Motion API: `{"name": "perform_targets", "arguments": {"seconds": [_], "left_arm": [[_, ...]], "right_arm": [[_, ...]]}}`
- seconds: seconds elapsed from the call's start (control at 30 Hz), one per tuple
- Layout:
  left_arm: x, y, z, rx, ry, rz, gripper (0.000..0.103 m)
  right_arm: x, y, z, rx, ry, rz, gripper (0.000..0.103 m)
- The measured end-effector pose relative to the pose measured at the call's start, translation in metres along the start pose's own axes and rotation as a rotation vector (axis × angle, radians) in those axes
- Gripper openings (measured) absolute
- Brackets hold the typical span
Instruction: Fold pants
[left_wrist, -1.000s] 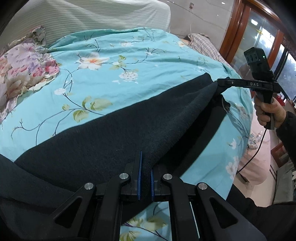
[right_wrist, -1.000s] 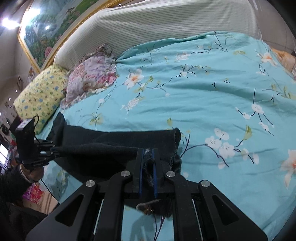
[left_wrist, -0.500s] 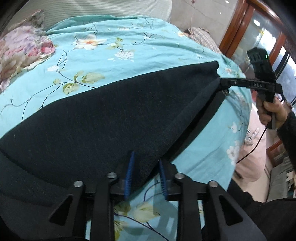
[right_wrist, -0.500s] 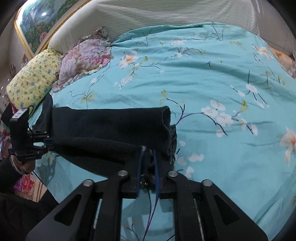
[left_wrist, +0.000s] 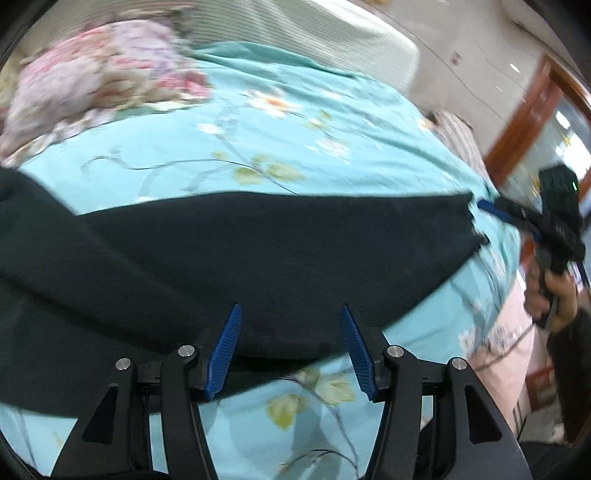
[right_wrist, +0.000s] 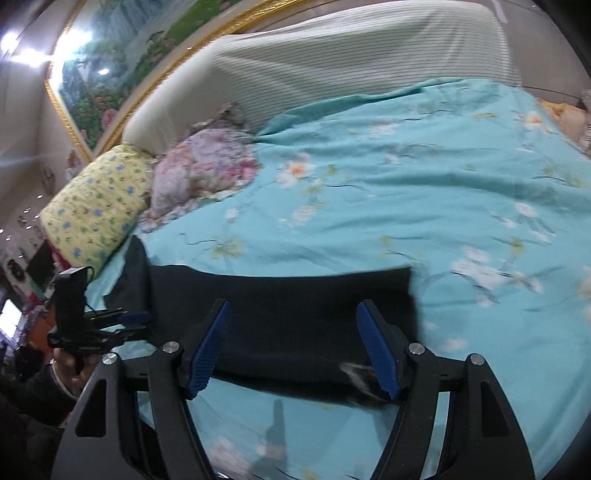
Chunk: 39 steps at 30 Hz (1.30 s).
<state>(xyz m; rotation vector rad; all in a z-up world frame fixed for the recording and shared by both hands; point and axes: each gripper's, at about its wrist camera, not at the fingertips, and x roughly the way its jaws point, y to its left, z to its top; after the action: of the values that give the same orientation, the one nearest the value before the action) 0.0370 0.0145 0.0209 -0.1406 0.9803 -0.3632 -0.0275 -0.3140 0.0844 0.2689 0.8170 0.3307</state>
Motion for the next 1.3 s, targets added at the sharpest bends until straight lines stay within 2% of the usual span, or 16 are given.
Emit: {"name": "perform_targets", "arguments": {"seconds": [0.27, 0.4, 0.77, 0.97, 1.07, 1.2, 1.3], "left_arm": [[-0.026, 0.05, 0.013, -0.131, -0.035, 0.153, 0.067], [-0.031, 0.077, 0.022, -0.215, -0.008, 0.266, 0.07], [-0.036, 0.141, 0.076, -0.462, 0.074, 0.417, 0.075], [-0.017, 0.163, 0.106, -0.499, 0.174, 0.561, 0.075], [-0.003, 0.171, 0.112, -0.498, 0.226, 0.618, 0.075], [0.01, 0.178, 0.107, -0.53, 0.262, 0.609, 0.075], [0.015, 0.177, 0.105, -0.513, 0.266, 0.627, 0.071]], "right_arm": [[0.049, 0.05, 0.006, -0.053, 0.058, 0.121, 0.071], [0.074, 0.076, 0.006, -0.078, 0.092, 0.186, 0.071], [0.134, 0.153, 0.0, -0.2, 0.186, 0.345, 0.071], [0.17, 0.199, -0.006, -0.287, 0.248, 0.421, 0.071], [0.19, 0.22, -0.013, -0.342, 0.277, 0.418, 0.071], [0.211, 0.23, -0.018, -0.355, 0.316, 0.417, 0.071], [0.22, 0.232, -0.022, -0.349, 0.333, 0.412, 0.071]]}}
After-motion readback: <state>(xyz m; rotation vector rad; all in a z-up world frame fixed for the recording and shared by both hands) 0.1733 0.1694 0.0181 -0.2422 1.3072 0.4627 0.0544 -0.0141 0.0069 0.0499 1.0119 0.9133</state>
